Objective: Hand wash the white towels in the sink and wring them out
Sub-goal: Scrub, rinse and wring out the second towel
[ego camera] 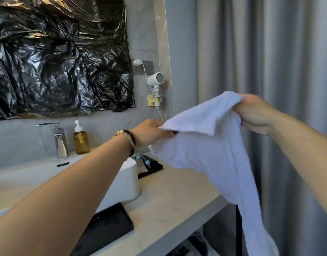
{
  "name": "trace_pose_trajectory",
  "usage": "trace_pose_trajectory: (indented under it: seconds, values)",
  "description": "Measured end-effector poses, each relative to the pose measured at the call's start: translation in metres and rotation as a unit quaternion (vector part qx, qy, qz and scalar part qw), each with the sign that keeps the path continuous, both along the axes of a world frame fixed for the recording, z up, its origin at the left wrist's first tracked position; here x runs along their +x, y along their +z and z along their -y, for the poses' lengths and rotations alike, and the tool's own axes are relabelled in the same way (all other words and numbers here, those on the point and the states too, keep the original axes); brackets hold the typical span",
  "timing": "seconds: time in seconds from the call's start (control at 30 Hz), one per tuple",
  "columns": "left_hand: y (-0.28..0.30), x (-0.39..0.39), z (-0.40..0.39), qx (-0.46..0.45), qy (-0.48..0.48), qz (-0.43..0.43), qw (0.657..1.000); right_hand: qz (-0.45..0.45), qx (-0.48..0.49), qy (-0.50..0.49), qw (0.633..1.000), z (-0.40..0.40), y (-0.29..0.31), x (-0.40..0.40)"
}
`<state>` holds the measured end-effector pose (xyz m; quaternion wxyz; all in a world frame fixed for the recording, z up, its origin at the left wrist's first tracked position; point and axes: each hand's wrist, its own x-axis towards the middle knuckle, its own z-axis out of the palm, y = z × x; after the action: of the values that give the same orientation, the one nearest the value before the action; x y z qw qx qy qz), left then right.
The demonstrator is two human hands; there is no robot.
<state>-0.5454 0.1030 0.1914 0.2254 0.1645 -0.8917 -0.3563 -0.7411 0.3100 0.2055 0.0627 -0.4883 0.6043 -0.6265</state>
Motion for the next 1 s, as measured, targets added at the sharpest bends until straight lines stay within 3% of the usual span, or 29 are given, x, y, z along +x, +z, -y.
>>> trace_pose_trajectory:
  seconds: [0.07,0.17,0.2,0.27,0.33,0.4,0.47,0.53,0.63,0.7,0.77,0.87,0.97,1.0]
  values:
    - [-0.008,-0.004,0.006,0.137,-0.023,-0.057,0.989,0.098,-0.039,0.017,0.994,0.003,-0.005,-0.014]
    - [-0.012,-0.020,0.002,0.107,0.024,-0.100,0.989,0.216,-0.051,0.003,0.975,0.014,-0.011,-0.034]
    - [-0.010,-0.024,-0.001,0.089,0.030,-0.111,0.989,0.194,-0.038,-0.024,0.980,0.019,-0.013,-0.039]
    - [-0.004,-0.029,-0.002,0.003,0.038,-0.086,0.996,0.048,0.034,-0.112,0.992,0.023,-0.014,-0.045]
    - [0.002,-0.029,0.000,-0.171,0.079,0.049,0.981,-0.072,0.102,-0.211,0.970,0.023,-0.012,-0.050]
    - [0.007,-0.027,0.002,-0.256,0.110,0.106,0.955,-0.100,0.083,-0.264,0.956,0.024,-0.009,-0.056]
    - [0.011,-0.027,0.010,-0.184,0.108,0.034,0.976,-0.086,0.017,-0.288,0.953,0.030,-0.011,-0.067]
    - [0.010,-0.025,0.015,0.002,0.067,-0.062,0.996,-0.027,-0.025,-0.280,0.959,0.039,-0.017,-0.078]
    - [-0.003,-0.024,0.017,0.228,-0.026,-0.119,0.966,0.138,-0.050,-0.155,0.977,0.057,-0.031,-0.092]
    - [-0.016,-0.026,0.013,0.304,-0.036,-0.151,0.940,0.211,-0.066,-0.090,0.971,0.064,-0.037,-0.091]
    - [-0.024,-0.029,0.010,0.341,-0.002,-0.180,0.923,0.223,-0.050,-0.055,0.972,0.066,-0.039,-0.077]
    - [-0.029,-0.032,0.002,0.354,0.045,-0.200,0.912,0.095,0.028,-0.029,0.995,0.060,-0.045,-0.064]
    - [-0.032,-0.040,-0.004,0.348,0.094,-0.231,0.904,-0.100,0.084,-0.107,0.986,0.052,-0.047,-0.057]
    - [-0.034,-0.043,-0.003,0.335,0.099,-0.240,0.906,-0.122,0.071,-0.148,0.979,0.050,-0.048,-0.061]
